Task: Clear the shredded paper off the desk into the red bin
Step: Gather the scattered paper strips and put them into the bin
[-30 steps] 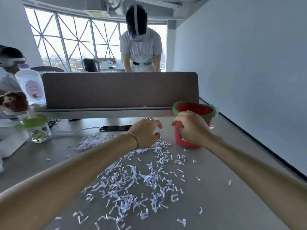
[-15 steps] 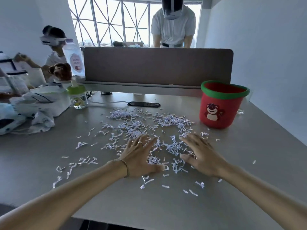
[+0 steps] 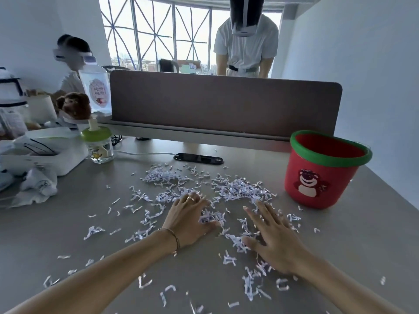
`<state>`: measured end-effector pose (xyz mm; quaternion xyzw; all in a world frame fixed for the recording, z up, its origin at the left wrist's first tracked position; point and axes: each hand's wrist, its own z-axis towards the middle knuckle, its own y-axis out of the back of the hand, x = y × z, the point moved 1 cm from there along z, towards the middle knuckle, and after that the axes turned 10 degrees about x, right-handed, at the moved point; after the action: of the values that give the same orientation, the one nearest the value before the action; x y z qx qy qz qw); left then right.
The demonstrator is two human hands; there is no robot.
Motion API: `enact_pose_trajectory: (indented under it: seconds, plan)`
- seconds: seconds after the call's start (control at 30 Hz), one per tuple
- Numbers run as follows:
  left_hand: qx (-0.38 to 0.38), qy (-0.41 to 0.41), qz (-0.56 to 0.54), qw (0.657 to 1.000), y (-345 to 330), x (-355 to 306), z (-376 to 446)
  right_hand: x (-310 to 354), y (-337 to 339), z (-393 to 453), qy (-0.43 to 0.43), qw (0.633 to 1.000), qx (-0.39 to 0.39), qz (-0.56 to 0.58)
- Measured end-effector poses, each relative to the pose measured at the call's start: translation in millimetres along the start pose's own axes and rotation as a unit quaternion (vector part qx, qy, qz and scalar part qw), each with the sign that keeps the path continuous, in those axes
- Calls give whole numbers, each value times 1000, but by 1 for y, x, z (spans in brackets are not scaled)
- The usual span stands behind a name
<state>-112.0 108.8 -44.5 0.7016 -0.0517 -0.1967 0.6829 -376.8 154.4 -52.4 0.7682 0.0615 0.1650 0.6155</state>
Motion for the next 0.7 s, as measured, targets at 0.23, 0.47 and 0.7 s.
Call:
enact_pose_trajectory:
  seconds: [0.23, 0.47, 0.7]
  plan:
    - [-26, -124, 42, 991, 3, -4, 16, -6, 14, 60, -25, 1000, -10, 15]
    - [-26, -48, 21, 998, 14, 10, 22, 3, 24, 120, -51, 996, -34, 67]
    - [-64, 7, -5, 998, 27, 31, 21, 32, 24, 129, 52, 997, -13, 55]
